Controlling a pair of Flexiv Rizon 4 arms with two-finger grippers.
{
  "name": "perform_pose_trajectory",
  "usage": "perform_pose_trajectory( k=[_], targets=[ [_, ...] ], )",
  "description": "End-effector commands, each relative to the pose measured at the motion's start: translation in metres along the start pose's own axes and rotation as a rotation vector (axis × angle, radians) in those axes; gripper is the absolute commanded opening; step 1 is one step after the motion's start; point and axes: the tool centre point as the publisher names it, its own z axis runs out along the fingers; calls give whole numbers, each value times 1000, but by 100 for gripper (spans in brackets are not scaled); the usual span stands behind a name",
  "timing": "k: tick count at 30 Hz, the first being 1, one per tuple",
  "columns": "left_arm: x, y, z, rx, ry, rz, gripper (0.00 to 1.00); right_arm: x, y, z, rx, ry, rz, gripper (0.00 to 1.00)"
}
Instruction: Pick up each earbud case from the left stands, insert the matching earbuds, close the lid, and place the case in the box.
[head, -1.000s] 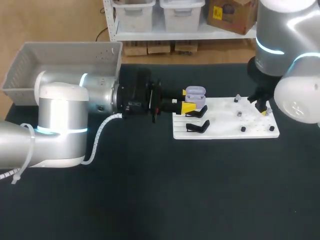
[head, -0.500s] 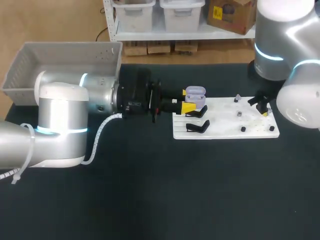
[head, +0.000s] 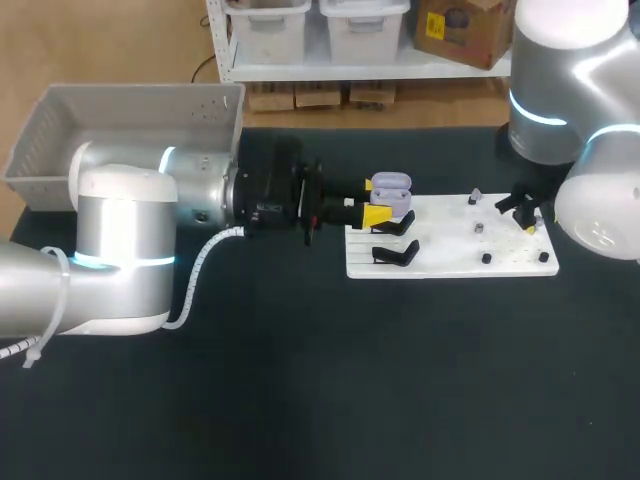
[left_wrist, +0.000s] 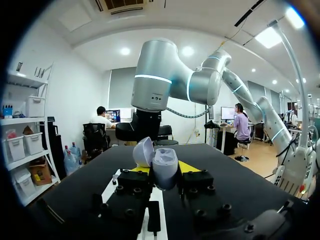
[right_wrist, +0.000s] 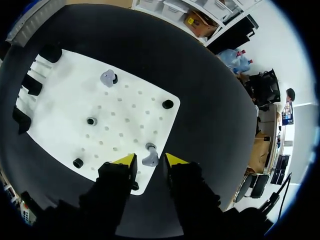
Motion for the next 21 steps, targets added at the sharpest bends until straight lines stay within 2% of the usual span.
perform_pose_trajectory(
  k=[1, 18, 19, 21],
  targets=[
    [1, 1, 0, 0, -1, 0, 0, 1, 1, 2, 6, -6, 2, 31],
    [1, 1, 0, 0, -1, 0, 0, -2, 2, 5, 10, -2, 0, 29],
    [1, 1, 0, 0, -1, 0, 0, -2, 2, 5, 11, -2, 0, 28],
    [1, 1, 0, 0, -1, 0, 0, -2, 2, 6, 13, 0, 0, 14]
  ],
)
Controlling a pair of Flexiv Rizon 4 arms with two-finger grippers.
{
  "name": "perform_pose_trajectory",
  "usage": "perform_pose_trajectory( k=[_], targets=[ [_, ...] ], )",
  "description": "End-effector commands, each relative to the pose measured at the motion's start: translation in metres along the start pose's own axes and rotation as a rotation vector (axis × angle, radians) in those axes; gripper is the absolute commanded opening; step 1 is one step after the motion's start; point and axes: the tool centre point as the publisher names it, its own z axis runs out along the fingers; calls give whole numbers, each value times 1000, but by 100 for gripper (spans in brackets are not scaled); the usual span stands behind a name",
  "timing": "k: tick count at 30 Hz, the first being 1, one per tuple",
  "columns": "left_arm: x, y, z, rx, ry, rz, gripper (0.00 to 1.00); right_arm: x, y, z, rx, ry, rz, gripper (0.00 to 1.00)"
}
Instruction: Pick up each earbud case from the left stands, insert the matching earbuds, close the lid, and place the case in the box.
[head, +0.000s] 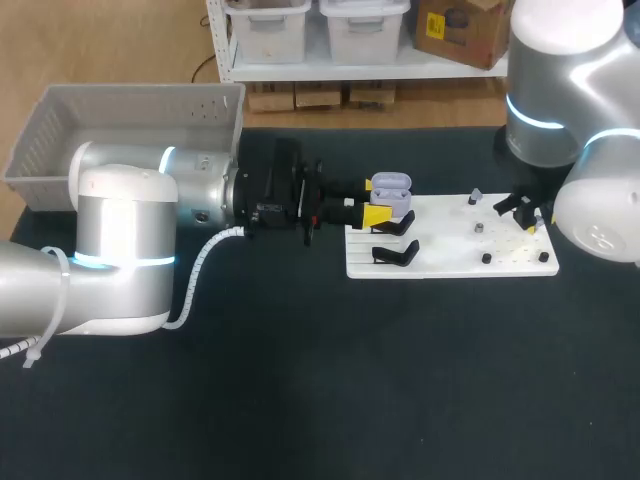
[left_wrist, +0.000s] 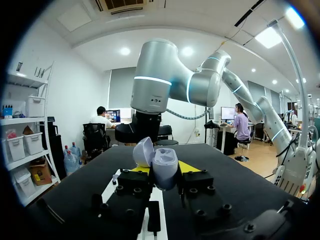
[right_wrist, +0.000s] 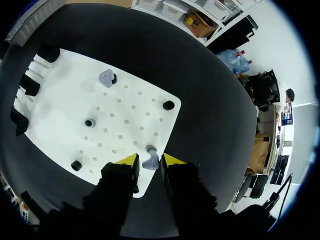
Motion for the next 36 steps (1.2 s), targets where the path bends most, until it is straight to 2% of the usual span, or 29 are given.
perform_pose_trajectory(
  k=[1, 3, 10, 14, 18, 22, 24, 26, 29, 36],
  targets=[
    [1, 1, 0, 0, -1, 0, 0, 0, 1, 2, 6, 0, 4, 8],
    [1, 1, 0, 0, -1, 0, 0, 0, 1, 3, 9, 0, 5, 0],
    [1, 1, 0, 0, -1, 0, 0, 4, 4, -8, 23, -14, 15, 0],
    [1, 1, 0, 0, -1, 0, 0, 10, 9, -30, 32, -37, 45, 0],
    [1, 1, 0, 0, -1, 0, 0, 16, 19, -64, 29, -53, 104, 0],
    [1, 1, 0, 0, -1, 0, 0, 23, 37, -107, 35, -31, 203, 0],
    [1, 1, 0, 0, -1, 0, 0, 26, 47, -125, -22, -30, 254, 0],
    [1, 1, 0, 0, -1, 0, 0, 29, 59, -141, -38, -24, 288, 0],
    [1, 1, 0, 0, -1, 0, 0, 33, 75, -161, -54, -25, 343, 0],
    [1, 1, 0, 0, -1, 0, 0, 34, 117, -193, -69, -31, 350, 0]
  ],
)
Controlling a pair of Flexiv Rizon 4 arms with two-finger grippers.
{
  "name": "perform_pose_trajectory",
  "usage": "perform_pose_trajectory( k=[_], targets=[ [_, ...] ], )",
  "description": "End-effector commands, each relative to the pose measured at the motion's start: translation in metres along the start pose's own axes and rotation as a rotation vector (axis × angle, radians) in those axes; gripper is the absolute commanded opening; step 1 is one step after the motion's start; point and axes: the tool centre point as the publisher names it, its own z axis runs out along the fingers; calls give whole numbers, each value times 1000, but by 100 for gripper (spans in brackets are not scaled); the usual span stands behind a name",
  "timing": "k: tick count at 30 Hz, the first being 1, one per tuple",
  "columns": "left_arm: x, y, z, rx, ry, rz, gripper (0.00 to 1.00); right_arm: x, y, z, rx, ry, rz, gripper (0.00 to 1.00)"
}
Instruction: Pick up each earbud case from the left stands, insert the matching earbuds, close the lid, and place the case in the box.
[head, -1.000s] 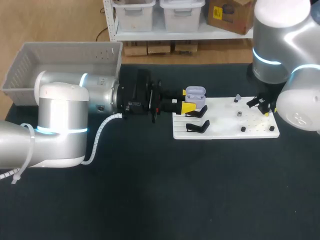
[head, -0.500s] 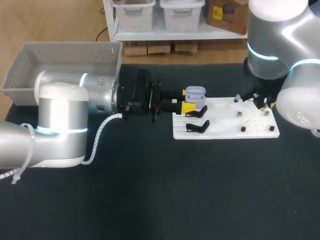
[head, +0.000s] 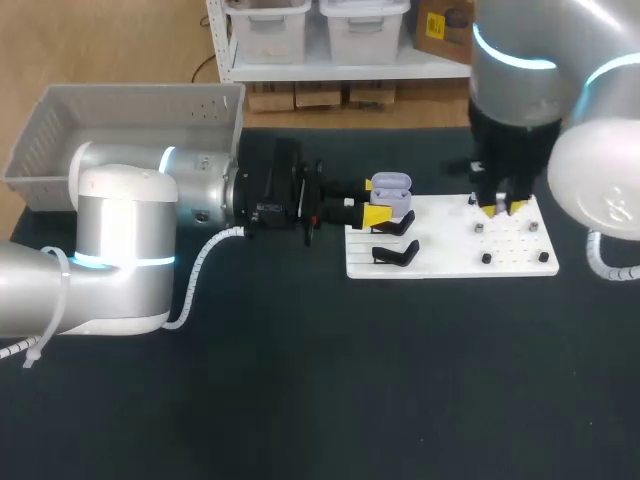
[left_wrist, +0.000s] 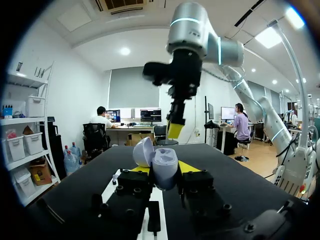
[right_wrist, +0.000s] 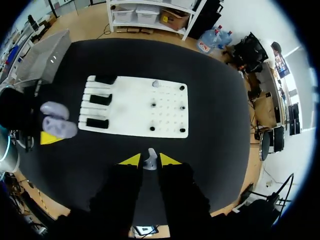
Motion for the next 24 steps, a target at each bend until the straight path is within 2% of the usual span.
perform_pose_trajectory(
  k=[1, 2, 18, 20, 21, 23, 24],
  targets=[
    [1, 1, 0, 0, -1, 0, 0, 10, 22, -26, 19, -17, 2, 0],
    [1, 1, 0, 0, -1, 0, 0, 13, 29, -30, 18, -21, -7, 0],
    [1, 1, 0, 0, -1, 0, 0, 13, 29, -30, 18, -21, -7, 0],
    [1, 1, 0, 0, -1, 0, 0, 10, 37, -33, 83, -24, 58, 0],
    [1, 1, 0, 0, -1, 0, 0, 8, 41, -37, 58, -29, 118, 0],
    [1, 1, 0, 0, -1, 0, 0, 7, 47, -41, 83, -9, 182, 0],
    [1, 1, 0, 0, -1, 0, 0, 7, 50, -44, 54, -12, 235, 0]
  ],
)
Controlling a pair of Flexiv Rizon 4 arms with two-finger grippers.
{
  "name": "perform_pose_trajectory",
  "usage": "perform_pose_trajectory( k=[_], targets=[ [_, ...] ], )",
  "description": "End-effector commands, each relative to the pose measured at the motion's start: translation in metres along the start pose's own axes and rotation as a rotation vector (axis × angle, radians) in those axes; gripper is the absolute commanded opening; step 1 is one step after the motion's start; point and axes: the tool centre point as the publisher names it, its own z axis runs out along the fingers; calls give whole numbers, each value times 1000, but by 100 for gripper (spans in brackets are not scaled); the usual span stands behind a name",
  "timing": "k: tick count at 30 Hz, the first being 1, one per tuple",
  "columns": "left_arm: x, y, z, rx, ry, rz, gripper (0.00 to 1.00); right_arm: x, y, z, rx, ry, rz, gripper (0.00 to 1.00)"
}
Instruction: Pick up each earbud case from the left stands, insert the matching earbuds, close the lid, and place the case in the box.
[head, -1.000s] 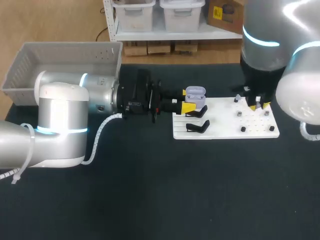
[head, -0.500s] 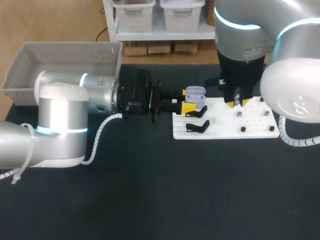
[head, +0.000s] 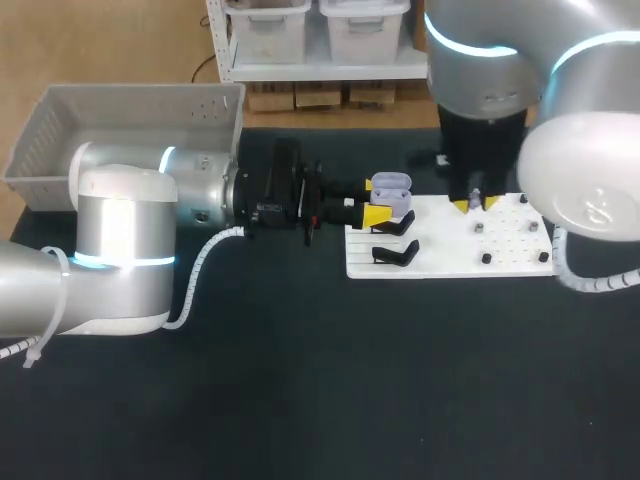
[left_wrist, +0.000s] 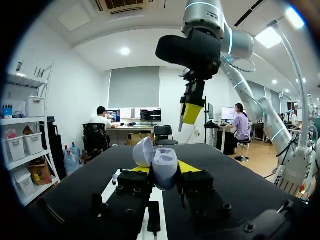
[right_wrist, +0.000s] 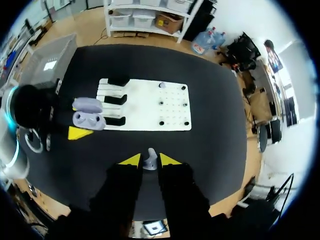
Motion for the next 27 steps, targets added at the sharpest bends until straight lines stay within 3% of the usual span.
perform_pose_trajectory(
  k=[1, 11, 27],
  targets=[
    [1, 1, 0, 0, -1, 0, 0, -2, 18, -12, 12, 19, 165, 0],
    [1, -2, 2, 5, -36, 13, 0, 2, 24, -27, 23, 66, 363, 0],
    [1, -4, 4, 6, -44, 41, 0, -2, 40, -18, -33, 81, 430, 0]
  ],
)
